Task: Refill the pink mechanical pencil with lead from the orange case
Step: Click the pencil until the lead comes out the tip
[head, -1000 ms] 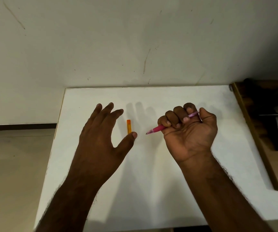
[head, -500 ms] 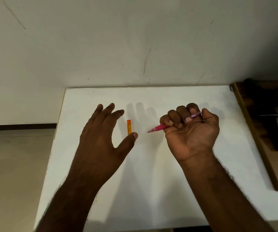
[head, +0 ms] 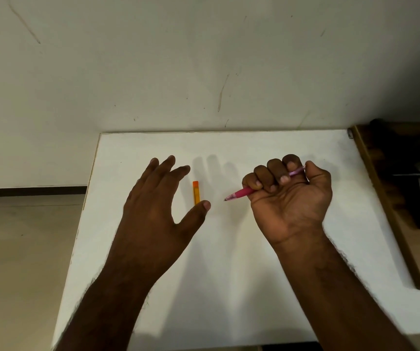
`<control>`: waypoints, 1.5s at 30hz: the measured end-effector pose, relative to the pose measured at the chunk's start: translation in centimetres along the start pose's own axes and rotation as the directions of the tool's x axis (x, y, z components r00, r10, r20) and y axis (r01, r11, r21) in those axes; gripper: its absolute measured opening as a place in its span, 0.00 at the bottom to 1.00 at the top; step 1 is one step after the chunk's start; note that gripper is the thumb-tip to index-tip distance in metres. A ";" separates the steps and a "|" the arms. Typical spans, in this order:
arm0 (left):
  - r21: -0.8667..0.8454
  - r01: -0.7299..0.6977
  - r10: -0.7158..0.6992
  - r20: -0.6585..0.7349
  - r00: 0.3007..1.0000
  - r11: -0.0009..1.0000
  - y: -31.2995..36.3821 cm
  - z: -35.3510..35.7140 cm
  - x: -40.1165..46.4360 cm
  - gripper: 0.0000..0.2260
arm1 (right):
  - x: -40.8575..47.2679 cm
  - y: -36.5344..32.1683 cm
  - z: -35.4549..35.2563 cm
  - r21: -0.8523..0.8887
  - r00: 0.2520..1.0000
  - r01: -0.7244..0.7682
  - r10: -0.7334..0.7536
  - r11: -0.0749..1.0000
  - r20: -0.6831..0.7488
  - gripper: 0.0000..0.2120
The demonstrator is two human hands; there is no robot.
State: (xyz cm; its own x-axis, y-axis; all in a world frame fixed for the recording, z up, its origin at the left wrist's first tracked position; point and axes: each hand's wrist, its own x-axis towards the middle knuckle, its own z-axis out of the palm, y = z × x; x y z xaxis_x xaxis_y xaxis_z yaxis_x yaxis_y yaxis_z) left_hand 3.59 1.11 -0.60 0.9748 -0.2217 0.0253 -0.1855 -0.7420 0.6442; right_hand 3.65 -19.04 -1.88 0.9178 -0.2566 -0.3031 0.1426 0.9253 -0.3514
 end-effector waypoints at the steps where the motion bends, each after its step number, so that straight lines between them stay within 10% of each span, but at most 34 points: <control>1: 0.001 -0.001 0.001 -0.001 1.000 1.000 0.0 0.0 0.0 0.32 | 0.0 0.0 0.0 0.006 1.000 -0.002 0.002 1.000 0.003 0.19; 45: 0.235 -0.012 0.006 0.027 1.000 0.972 -0.5 0.7 0.2 0.40 | 0.2 -1.4 -0.3 -0.001 0.999 -0.013 0.013 1.000 0.039 0.20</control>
State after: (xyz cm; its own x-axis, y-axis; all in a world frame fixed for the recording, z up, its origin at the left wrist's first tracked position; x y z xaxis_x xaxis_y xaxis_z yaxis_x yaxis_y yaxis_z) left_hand 3.82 0.96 -1.50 0.9700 -0.2428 0.0083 -0.2209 -0.8673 0.4460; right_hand 3.47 -20.52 -1.73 0.9334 -0.2331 -0.2728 0.1300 0.9283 -0.3485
